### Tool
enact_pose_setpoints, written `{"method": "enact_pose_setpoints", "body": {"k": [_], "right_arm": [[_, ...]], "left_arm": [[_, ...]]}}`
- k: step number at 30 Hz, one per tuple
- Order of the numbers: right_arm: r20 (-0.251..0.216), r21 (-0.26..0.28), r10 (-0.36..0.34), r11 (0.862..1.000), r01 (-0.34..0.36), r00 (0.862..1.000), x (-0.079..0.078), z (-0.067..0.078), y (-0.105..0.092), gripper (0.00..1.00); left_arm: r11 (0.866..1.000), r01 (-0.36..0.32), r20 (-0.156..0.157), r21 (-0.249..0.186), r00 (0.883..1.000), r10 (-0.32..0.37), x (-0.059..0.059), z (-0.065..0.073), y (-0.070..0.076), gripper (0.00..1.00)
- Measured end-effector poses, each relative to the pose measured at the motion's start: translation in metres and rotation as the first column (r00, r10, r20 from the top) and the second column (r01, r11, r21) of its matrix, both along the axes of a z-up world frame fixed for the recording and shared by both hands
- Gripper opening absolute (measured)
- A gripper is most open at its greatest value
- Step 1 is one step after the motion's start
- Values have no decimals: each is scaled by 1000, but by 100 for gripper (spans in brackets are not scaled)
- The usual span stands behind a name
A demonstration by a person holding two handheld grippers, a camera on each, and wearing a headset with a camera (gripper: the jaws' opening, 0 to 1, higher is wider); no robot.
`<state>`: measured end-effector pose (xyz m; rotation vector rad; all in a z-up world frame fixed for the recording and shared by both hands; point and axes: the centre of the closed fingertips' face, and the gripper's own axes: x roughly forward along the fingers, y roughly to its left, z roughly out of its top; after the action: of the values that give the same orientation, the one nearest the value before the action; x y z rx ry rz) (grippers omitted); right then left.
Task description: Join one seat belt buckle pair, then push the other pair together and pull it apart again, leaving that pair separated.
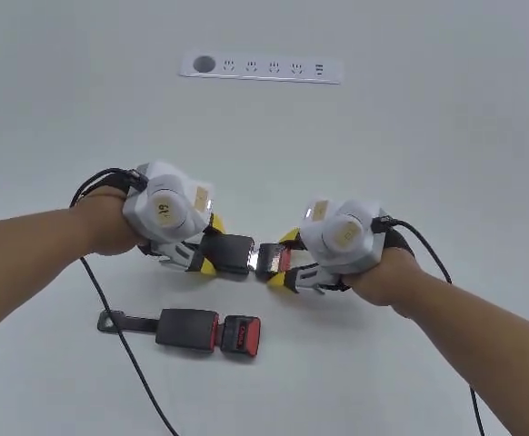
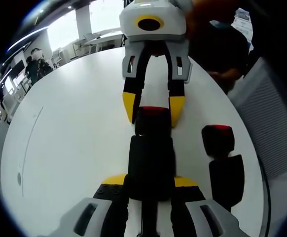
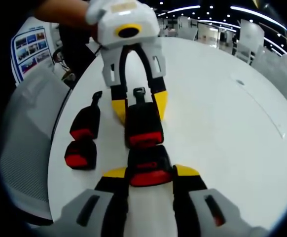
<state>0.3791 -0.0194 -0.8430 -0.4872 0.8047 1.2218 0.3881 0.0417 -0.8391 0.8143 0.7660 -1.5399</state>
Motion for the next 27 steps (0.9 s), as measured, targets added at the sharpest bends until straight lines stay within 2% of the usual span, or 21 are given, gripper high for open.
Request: {"method": "enact_pose_setpoints", "body": {"k": [12,19,22,24,27], "right_arm": [[6,-3,3,1000,-3,1000,-1,0,-2,34],[7,-8,5,1000,-5,1000,-2,-1,-9,34],[4,-8,17,1000,-17,1000,-2,-1,-18,34],[-6,20,3,1000,-3,1000,-1,0,-18,34],[2,23,9,1000,-9,1000,-1,-1,-16,34]], "left_arm": [[1000,-7,-3,-9,1000,7,1,-2,2,33],[1000,-12,-8,-21,1000,12,1,-3,2,33],[999,-16,-11,-29,1000,16,2,-3,2,34],[999,-17,-11,-31,1000,17,2,-3,2,33],[999,-22,-11,-29,1000,21,2,-3,2,34]]}}
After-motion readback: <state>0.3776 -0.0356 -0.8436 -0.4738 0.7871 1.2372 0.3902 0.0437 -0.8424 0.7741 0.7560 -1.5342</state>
